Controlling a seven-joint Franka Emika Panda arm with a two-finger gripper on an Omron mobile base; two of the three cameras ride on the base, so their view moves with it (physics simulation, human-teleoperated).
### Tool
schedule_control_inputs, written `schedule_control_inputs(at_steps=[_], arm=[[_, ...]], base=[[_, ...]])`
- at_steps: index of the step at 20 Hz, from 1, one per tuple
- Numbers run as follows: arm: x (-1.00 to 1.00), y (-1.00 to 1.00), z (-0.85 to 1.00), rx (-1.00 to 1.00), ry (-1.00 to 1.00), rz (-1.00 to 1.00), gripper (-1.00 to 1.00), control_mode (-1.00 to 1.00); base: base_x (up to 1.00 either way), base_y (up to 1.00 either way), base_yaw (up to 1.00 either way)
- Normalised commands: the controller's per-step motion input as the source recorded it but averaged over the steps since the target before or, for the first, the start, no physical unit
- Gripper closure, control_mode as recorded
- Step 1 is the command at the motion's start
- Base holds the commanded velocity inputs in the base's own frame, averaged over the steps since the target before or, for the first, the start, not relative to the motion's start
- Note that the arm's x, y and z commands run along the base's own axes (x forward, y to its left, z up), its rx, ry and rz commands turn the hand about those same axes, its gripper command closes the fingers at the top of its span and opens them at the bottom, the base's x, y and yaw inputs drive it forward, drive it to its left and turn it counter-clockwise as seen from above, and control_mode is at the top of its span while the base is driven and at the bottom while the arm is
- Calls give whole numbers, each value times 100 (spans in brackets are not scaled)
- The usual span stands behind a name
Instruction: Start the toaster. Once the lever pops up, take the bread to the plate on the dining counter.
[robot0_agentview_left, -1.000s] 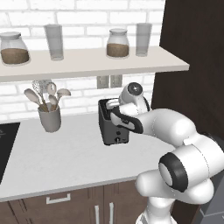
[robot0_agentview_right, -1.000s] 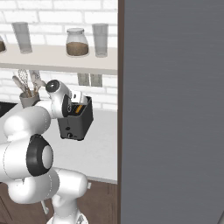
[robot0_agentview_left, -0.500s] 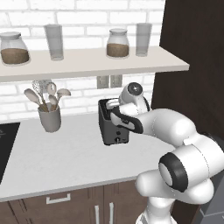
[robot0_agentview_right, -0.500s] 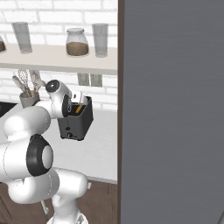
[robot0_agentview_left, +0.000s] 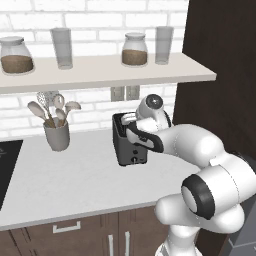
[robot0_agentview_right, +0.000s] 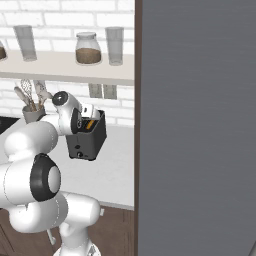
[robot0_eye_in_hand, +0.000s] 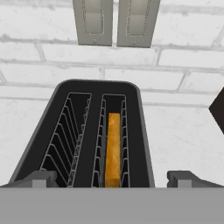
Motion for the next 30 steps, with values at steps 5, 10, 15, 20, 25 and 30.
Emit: schedule_control_inputs(at_steps=[5, 10, 15, 20, 25, 30], arm=[[0, 0, 0, 0, 0, 0, -100, -100], [0, 0, 0, 0, 0, 0, -100, -100], [0, 0, 0, 0, 0, 0, -100, -100], [0, 0, 0, 0, 0, 0, -100, -100], [0, 0, 0, 0, 0, 0, -100, -100], [0, 0, 0, 0, 0, 0, -100, -100]], base=[[0, 0, 0], [0, 0, 0], [0, 0, 0], [0, 0, 0], [0, 0, 0], [0, 0, 0]])
